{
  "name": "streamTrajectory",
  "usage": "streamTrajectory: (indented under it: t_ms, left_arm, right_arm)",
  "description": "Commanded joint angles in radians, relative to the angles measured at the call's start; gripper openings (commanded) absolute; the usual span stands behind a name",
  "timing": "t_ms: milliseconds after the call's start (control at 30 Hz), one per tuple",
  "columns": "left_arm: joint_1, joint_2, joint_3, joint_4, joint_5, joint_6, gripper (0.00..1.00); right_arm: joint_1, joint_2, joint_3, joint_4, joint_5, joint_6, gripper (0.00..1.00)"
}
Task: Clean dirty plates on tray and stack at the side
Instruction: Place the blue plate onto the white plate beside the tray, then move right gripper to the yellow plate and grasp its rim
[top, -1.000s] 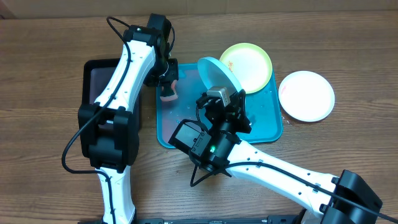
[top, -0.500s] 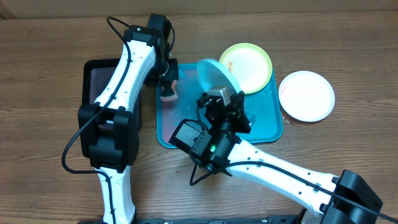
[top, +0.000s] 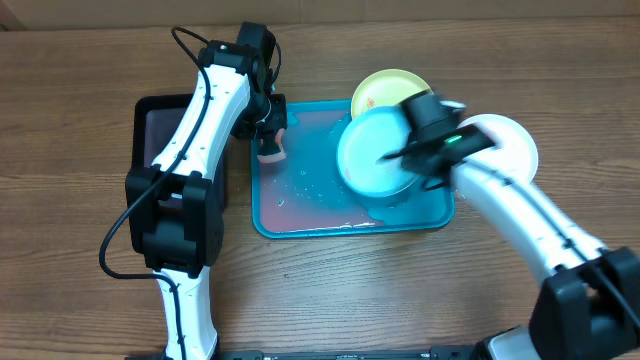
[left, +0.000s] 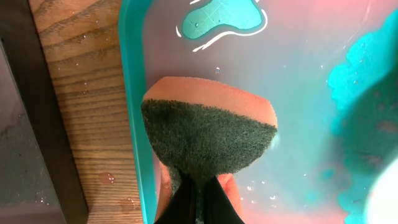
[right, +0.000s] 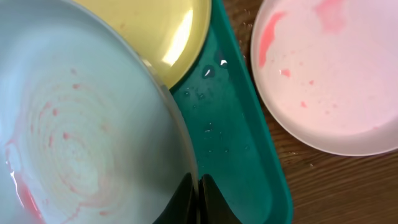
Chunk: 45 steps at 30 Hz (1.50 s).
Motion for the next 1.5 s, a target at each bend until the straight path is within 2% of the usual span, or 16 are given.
streamTrajectory:
  t_ms: [0, 200, 333, 700, 800, 867, 1033, 1200, 1267, 1367, 1467]
  left_arm:
    - [-0.007, 0.002, -0.002, 0.001, 0.015, -0.006, 0.04]
    - [-0.007, 0.002, -0.002, 0.006, 0.015, -0.006, 0.04]
    - [-0.007, 0.002, -0.002, 0.009, 0.015, -0.006, 0.04]
    - [-0.007, 0.002, -0.002, 0.013, 0.015, -0.006, 0.04]
    - [-0.007, 0.002, -0.002, 0.013, 0.015, -0.006, 0.04]
    - [-0.007, 0.002, -0.002, 0.012, 0.015, -0.006, 0.04]
    - [-0.007, 0.002, -0.002, 0.013, 0.015, -0.006, 0.04]
    - [-0.007, 0.002, -0.002, 0.013, 0.015, -0.006, 0.04]
    - [-0.007, 0.002, -0.002, 0.013, 0.015, -0.006, 0.04]
    - [-0.007, 0.002, -0.002, 0.015, 0.015, -0.006, 0.04]
    - [-0.007, 0.002, -0.002, 0.016, 0.015, -0.006, 0.04]
  right_arm:
    - [-0.22, -0.041, 0.019, -0.002, -0.332, -0.073, 0.04]
    - [-0.507, -0.006, 0.018, 0.003, -0.282, -0.073, 0.04]
    - [-0.615, 0.055, 0.018, 0.032, -0.265, -0.073, 0.04]
    - [-0.656, 0.241, 0.018, 0.048, -0.209, -0.072, 0.04]
    - [-0.657, 0.245, 0.019, 0.05, -0.21, -0.072, 0.12]
    - [-0.656, 0.244, 0.039, 0.024, -0.221, -0.073, 0.21]
    - [-0.65, 0.236, 0.159, -0.11, -0.248, -0.093, 0.28]
    - [-0.605, 0.229, 0.288, -0.171, -0.341, -0.167, 0.49]
    - [-0.569, 0.229, 0.3, -0.146, -0.402, -0.174, 0.62]
    - [-0.495, 0.24, 0.284, -0.074, -0.436, -0.177, 0.68]
    - [-0.414, 0.271, 0.257, 0.004, -0.435, -0.156, 0.69]
